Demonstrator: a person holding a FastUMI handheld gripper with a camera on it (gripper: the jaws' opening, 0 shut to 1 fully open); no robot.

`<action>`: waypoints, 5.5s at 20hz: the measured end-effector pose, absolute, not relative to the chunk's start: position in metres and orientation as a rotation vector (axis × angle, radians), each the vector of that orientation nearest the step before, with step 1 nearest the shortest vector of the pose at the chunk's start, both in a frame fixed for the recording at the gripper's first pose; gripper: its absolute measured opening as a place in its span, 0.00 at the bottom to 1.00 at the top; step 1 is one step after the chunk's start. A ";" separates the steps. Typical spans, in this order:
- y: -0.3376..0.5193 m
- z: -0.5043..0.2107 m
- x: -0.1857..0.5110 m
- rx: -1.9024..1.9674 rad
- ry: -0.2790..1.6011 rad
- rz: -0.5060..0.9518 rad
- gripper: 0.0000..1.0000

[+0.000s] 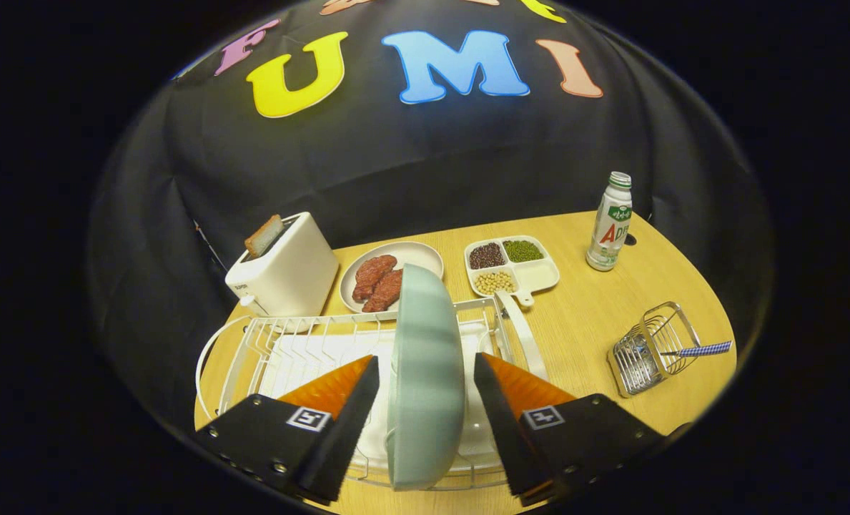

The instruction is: Take the plate from the dish rack, then take the spoon from the basket and place it into the plate.

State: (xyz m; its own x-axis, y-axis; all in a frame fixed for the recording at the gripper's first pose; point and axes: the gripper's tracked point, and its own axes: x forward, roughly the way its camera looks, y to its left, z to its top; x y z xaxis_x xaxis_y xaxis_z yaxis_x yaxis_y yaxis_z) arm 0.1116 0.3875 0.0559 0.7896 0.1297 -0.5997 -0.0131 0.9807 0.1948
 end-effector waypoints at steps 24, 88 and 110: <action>0.397 0.093 0.102 -0.384 0.716 -0.267 0.29; 0.436 -0.064 -0.107 0.809 0.986 0.249 0.30; 0.377 -0.072 -0.107 0.353 0.978 0.058 0.77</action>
